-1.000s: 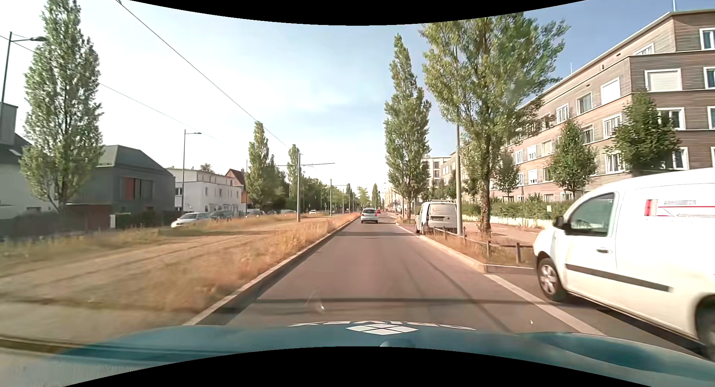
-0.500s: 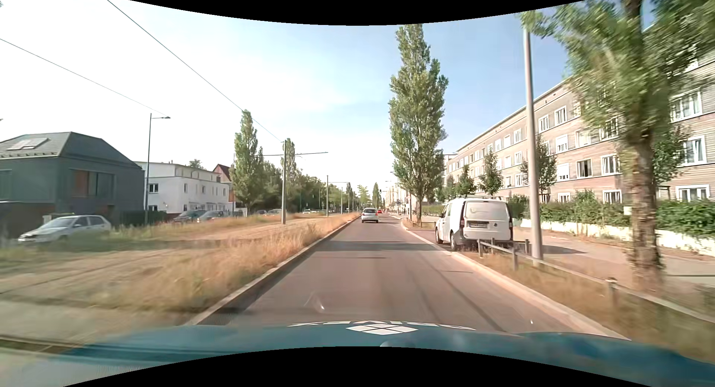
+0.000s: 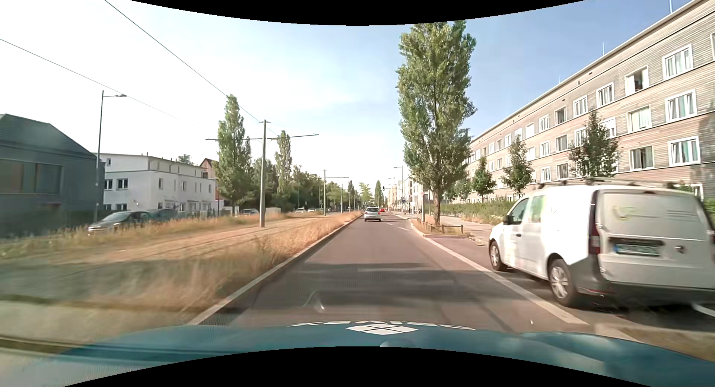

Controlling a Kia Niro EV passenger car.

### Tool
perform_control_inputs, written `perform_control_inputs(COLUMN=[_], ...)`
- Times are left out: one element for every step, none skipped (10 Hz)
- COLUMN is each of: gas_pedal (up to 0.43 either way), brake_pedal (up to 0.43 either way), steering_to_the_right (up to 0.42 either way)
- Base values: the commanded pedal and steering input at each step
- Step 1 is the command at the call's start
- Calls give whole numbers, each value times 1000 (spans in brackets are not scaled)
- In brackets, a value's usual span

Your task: Follow the waypoints while adhering to traffic rules and regulations

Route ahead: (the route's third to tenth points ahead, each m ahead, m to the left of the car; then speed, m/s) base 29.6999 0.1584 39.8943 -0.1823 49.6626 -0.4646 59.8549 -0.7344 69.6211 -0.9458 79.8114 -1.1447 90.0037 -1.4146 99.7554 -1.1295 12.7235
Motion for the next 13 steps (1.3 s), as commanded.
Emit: perform_control_inputs(gas_pedal=[169,189,189,189,197,209,209,220,220,220,220,209,209], brake_pedal=[0,0,0,0,0,0,0,0,0,0,0,0,0], steering_to_the_right=[-7,-6,-6,-6,-6,-5,-4,-3,-2,-2,-3,-2,0])
